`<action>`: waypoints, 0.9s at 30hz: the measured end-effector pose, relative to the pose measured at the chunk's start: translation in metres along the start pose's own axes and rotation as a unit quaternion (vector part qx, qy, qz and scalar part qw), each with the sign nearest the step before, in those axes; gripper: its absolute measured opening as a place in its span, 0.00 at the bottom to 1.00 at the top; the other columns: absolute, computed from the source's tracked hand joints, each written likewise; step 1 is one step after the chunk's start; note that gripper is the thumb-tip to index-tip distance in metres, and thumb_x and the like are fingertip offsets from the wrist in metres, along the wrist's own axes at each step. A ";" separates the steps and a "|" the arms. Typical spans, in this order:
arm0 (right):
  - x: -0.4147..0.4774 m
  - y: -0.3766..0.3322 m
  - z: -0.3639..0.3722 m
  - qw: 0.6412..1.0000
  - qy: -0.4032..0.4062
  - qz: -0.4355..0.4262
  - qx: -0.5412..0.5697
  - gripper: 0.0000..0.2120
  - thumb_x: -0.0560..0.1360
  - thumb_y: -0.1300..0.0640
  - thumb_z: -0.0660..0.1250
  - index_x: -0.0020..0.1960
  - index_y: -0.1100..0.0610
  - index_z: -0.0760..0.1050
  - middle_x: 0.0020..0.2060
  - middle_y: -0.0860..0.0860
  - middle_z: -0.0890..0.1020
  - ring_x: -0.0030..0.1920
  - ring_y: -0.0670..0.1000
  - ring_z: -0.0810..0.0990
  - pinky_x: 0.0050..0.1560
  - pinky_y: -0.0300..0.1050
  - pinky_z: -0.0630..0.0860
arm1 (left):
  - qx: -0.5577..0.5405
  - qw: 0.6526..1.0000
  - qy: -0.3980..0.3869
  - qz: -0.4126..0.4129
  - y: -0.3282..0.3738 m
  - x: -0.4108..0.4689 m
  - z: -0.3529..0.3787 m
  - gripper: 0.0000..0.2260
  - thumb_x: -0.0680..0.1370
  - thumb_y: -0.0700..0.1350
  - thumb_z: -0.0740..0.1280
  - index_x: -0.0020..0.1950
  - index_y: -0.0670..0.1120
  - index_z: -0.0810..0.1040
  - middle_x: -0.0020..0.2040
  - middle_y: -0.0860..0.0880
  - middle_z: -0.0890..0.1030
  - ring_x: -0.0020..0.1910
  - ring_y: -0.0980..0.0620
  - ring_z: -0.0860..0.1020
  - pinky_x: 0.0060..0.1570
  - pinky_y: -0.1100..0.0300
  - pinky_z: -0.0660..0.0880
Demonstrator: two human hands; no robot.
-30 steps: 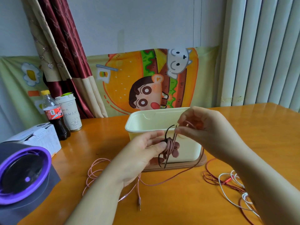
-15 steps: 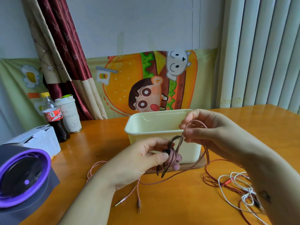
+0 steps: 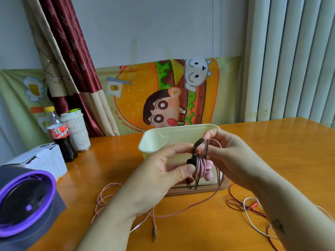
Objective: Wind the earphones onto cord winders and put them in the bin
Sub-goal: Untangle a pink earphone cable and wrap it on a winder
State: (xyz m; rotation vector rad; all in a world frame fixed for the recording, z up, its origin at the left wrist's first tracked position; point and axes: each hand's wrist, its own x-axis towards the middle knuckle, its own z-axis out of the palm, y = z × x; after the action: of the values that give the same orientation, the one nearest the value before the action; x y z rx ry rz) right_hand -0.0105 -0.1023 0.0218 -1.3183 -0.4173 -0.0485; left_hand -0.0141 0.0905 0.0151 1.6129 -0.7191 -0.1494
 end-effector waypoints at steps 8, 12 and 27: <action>-0.002 0.002 0.011 0.995 -0.025 0.047 0.082 0.06 0.64 0.65 0.69 0.39 0.62 0.74 0.30 0.56 0.79 0.28 0.48 0.78 0.31 0.37 0.77 | -0.181 0.982 0.010 0.052 0.007 0.003 0.006 0.12 0.71 0.43 0.70 0.53 0.50 0.84 0.51 0.45 0.85 0.50 0.46 0.84 0.47 0.54 0.81; 0.000 0.008 0.001 0.995 0.020 0.083 0.053 0.08 0.65 0.66 0.67 0.44 0.64 0.74 0.35 0.57 0.83 0.26 0.47 0.77 0.28 0.35 0.75 | -0.321 0.941 0.087 0.071 0.008 0.009 -0.007 0.12 0.67 0.43 0.69 0.48 0.49 0.86 0.49 0.47 0.85 0.48 0.51 0.85 0.43 0.55 0.83; -0.003 -0.001 -0.046 0.771 0.011 0.142 -0.620 0.07 0.75 0.59 0.68 0.46 0.47 0.81 0.36 0.38 0.80 0.39 0.38 0.79 0.47 0.35 0.78 | -0.384 0.877 0.280 0.067 0.009 0.008 -0.027 0.11 0.76 0.42 0.61 0.55 0.46 0.79 0.47 0.51 0.86 0.47 0.56 0.84 0.49 0.59 0.81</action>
State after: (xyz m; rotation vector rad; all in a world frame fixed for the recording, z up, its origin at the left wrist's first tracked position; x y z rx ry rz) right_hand -0.0014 -0.1466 0.0128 -2.6894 -0.1101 -0.0937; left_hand 0.0023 0.1089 0.0309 0.7671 -0.2485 0.1270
